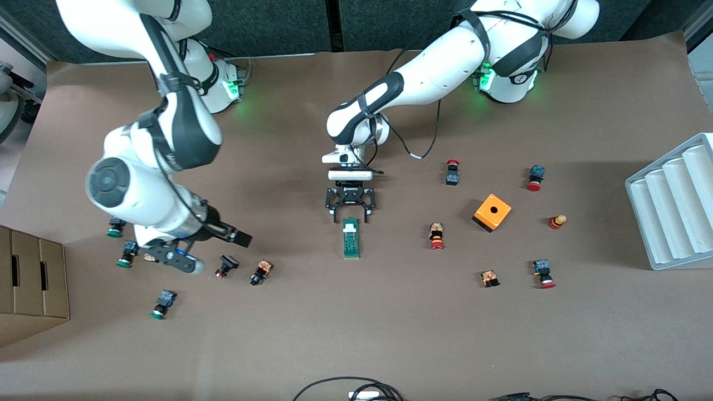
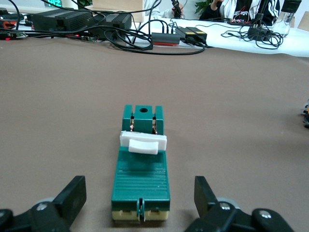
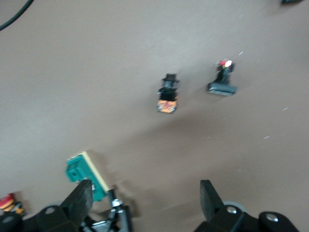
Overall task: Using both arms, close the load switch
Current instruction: 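Grip the green switch base with the left gripper while the right gripper approaches, then grasp the white lever of the switch with the right gripper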
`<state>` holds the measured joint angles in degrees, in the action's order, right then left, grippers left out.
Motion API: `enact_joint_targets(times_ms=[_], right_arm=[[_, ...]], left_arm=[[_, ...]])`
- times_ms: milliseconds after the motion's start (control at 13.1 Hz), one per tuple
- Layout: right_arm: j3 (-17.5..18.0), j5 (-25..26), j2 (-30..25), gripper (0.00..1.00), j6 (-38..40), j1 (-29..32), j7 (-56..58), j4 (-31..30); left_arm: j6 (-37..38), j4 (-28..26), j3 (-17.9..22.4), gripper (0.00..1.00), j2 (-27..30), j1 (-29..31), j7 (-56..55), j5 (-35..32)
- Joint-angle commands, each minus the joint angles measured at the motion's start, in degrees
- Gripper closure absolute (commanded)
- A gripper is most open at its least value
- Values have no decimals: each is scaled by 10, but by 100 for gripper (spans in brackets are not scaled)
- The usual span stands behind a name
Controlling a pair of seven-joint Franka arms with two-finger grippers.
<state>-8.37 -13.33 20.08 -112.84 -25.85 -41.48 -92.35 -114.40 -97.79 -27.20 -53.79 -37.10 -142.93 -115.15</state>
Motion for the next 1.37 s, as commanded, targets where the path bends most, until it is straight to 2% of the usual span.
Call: enact_joint_targets(times_ms=[0, 229, 457, 762, 990, 1295], right_arm=[[-5, -41, 50, 0, -4, -20, -74, 59], [-5, -52, 93, 0, -44, -59, -201, 90], [-5, -96, 127, 0, -114, -95, -315, 94], [-5, -129, 202, 0, -130, -123, -468, 173], [-5, -170, 216, 1, -146, -126, -495, 175], [-6, -175, 239, 5, -155, -143, -507, 175]], left_arm=[[14, 26, 4, 3, -22, -8, -12, -24], [37, 49, 4, 5, -47, -21, -12, -25], [41, 50, 4, 6, -51, -21, -16, -36], [46, 50, 4, 15, -56, -21, -23, -52], [47, 50, 19, 20, -62, -23, -34, -68], [47, 49, 20, 23, -62, -23, -35, -68]])
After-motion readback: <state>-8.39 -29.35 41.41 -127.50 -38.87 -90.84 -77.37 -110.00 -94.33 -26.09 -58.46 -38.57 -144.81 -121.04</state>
